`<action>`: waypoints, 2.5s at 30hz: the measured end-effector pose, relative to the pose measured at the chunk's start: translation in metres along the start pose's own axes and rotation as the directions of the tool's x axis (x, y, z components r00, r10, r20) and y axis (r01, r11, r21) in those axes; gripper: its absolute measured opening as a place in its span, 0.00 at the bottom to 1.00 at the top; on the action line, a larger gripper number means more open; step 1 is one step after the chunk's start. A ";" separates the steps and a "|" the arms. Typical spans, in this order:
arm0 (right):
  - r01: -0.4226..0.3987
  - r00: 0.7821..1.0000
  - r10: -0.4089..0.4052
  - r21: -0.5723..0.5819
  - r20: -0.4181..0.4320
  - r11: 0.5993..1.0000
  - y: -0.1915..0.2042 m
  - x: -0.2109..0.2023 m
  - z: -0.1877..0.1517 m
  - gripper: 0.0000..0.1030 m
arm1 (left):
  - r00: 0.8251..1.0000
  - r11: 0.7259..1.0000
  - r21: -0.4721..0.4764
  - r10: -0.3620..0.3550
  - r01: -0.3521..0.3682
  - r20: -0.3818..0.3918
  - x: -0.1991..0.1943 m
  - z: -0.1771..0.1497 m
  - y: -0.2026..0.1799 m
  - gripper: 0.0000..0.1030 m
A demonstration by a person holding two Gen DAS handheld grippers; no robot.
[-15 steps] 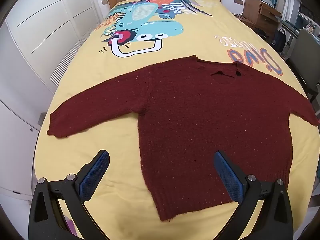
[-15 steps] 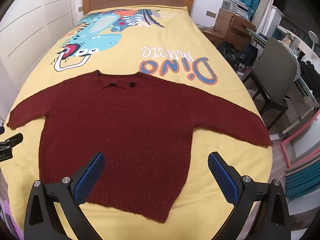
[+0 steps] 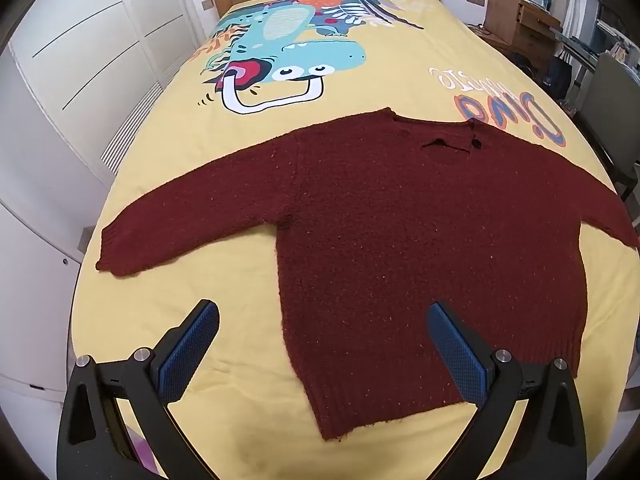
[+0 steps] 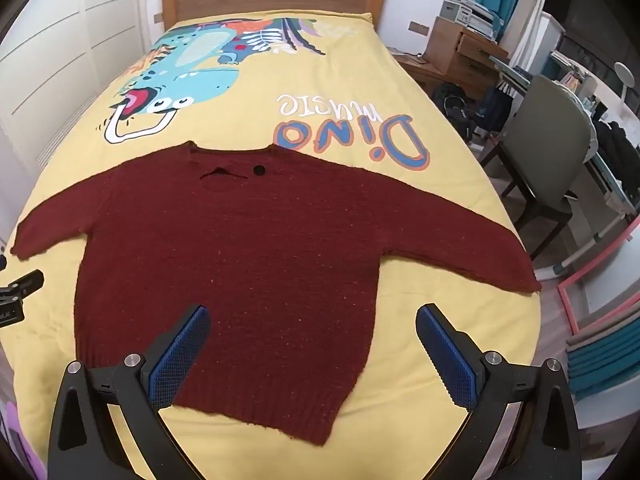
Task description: Fold small clothes
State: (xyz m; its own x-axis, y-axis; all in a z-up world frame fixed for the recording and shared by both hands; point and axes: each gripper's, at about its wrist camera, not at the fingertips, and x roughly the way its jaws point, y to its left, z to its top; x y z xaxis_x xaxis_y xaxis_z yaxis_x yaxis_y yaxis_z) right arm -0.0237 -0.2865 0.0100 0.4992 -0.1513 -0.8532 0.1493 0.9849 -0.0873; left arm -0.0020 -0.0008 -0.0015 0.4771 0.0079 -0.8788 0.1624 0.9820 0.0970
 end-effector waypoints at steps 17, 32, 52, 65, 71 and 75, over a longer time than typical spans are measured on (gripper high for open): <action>0.009 1.000 -0.009 -0.016 -0.003 1.000 0.007 0.000 0.001 0.99 | 1.000 1.000 0.022 0.014 -0.014 -0.006 -0.001 0.002 -0.008 0.99; 0.013 1.000 -0.013 -0.033 -0.017 0.999 0.010 0.003 0.002 0.99 | 1.000 0.999 0.038 -0.003 0.004 -0.018 -0.003 0.000 -0.011 0.99; 0.016 0.999 -0.017 -0.043 -0.029 0.999 0.011 0.009 -0.003 0.99 | 1.000 0.999 0.041 0.007 -0.006 -0.019 -0.004 -0.001 -0.010 0.99; 0.019 0.999 -0.021 -0.049 -0.034 0.999 0.011 0.010 -0.004 0.99 | 1.000 0.999 0.044 0.002 -0.001 -0.024 -0.004 -0.001 -0.009 0.99; 0.018 0.999 -0.020 -0.053 -0.038 0.998 0.010 0.012 -0.004 0.99 | 1.000 0.999 0.051 0.006 -0.005 -0.027 -0.003 -0.002 -0.009 0.99; 0.018 0.999 -0.020 -0.052 -0.042 0.998 0.008 0.013 -0.004 0.99 | 1.000 0.998 0.055 0.011 -0.010 -0.026 -0.003 -0.002 -0.009 0.99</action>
State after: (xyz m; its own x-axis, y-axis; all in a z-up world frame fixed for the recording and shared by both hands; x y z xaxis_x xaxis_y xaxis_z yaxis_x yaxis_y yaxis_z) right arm -0.0194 -0.2797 -0.0040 0.4597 -0.1677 -0.8721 0.1135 0.9850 -0.1296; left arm -0.0069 -0.0094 -0.0003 0.4565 0.0237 -0.8894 0.2052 0.9699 0.1312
